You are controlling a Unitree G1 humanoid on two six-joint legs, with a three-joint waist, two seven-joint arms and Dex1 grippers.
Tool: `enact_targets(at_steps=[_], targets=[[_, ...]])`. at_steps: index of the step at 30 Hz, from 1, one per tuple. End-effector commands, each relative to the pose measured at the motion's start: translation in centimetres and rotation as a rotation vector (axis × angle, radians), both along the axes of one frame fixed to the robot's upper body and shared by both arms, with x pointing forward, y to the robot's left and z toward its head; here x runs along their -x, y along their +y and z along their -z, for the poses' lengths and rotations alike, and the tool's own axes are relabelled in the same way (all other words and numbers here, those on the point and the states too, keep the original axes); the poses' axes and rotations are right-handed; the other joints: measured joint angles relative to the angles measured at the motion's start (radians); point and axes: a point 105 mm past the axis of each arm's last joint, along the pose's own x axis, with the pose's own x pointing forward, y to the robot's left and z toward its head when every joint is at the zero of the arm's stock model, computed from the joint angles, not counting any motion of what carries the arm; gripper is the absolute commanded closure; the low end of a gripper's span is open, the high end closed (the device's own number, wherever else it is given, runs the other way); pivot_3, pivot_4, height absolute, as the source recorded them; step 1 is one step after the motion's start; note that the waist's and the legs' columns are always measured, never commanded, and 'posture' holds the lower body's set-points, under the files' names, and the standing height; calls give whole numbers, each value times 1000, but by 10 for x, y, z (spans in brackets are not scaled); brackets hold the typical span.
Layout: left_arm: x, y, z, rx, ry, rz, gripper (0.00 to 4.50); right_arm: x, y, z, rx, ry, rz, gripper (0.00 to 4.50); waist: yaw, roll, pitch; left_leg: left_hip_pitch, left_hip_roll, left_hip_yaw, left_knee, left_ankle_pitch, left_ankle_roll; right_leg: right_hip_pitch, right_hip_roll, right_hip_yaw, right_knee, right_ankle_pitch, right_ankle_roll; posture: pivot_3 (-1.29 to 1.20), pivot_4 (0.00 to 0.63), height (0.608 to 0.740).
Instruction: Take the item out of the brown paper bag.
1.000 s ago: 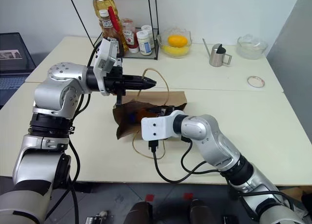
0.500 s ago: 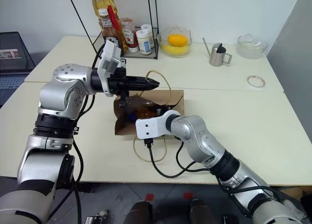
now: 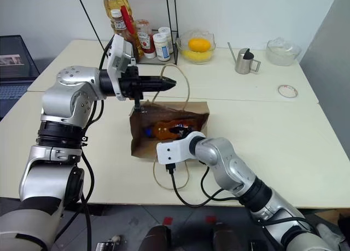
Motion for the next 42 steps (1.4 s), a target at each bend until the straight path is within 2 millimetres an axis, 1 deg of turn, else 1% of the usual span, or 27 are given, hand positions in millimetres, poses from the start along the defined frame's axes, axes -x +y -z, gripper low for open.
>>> enact_targets(at_steps=[1, 2, 7, 9, 11, 14, 16, 20, 21, 26, 30, 34, 38, 42], targets=[[9, -1, -21, 28, -53, 25, 4500, 3, 2, -13, -23, -45, -16, 2018, 0, 0, 0, 0, 0, 0, 0, 0, 0, 0, 0, 0, 0, 0, 0, 0, 150, 740], [11, -2, -19, 24, -47, 33, 4500, 2, 3, -13, -22, -47, -15, 2018, 0, 0, 0, 0, 0, 0, 0, 0, 0, 0, 0, 0, 0, 0, 0, 0, 150, 740], [21, -5, -12, 9, -21, 64, 4500, -8, 9, -28, -45, -65, -9, 2018, -1, 0, 0, 0, 0, 0, 0, 0, 0, 0, 0, 0, 0, 0, 0, 0, 150, 740], [23, -6, -12, 11, -18, 65, 4500, -11, 11, -28, -40, -60, -8, 2018, -2, 0, 0, 0, 0, 0, 0, 0, 0, 0, 0, 0, 0, 0, 0, 0, 150, 740], [24, -6, -11, 12, -17, 66, 4500, -14, 10, -24, -22, -41, -3, 2018, -1, 0, 0, 0, 0, -1, 0, 0, -1, 0, 0, -1, 1, 0, 0, 0, 150, 740], [24, -6, -12, 14, -17, 65, 4500, -17, 9, -18, 10, -9, 3, 1458, 0, 0, 0, 0, -1, -1, 0, 0, -1, 0, -1, -1, 0, 0, 0, 0, 150, 740], [25, -6, -11, 14, -17, 65, 4500, -15, 12, -15, 29, 13, -1, 843, -1, 0, 0, 0, -2, -1, 0, 0, -1, 0, -2, -1, 0, 0, 0, 0, 150, 740], [25, -6, -11, 15, -17, 67, 4500, -13, 20, -12, 40, 52, -10, 843, -3, 0, 0, 0, -2, -1, 0, 0, -1, 0, -3, -1, 0, 0, 0, 0, 150, 740], [25, -7, -11, 16, -17, 70, 4500, -16, 21, -13, 61, 33, 11, 843, -3, 0, 0, 0, -2, -1, 0, 0, -1, 0, -3, -1, 1, 0, 0, 0, 150, 740], [26, -9, -10, 16, -14, 79, 4500, -20, 36, -15, 90, 37, 1, 843, -4, 0, 0, 0, -4, -2, 0, 0, -1, 0, -4, -1, 1, 0, 0, 0, 150, 740], [26, -10, -9, 18, -13, 84, 4500, -25, 42, -16, 112, 28, -4, 843, -4, 0, 0, 0, -6, -2, 0, 1, -1, 0, -6, -1, 1, 0, 0, 0, 150, 740], [27, -11, -7, 17, -13, 90, 4500, -36, 40, -11, 141, 32, 14, 843, -4, 0, 0, 0, -7, -3, 0, 1, -1, 0, -7, -2, 1, 0, 0, 0, 150, 740], [27, -11, -7, 17, -13, 91, 4500, -51, 31, -4, 199, 20, 68, 843, -6, 0, 0, 0, -7, -3, 0, 1, -1, 0, -7, -2, 2, 0, 0, 0, 150, 740], [27, -10, -7, 17, -13, 88, 4500, -53, 31, 1, 205, 35, 65, 843, -9, 0, 0, 0, -7, -3, 0, 1, -1, 0, -7, -2, 2, 0, 0, 0, 150, 740]])
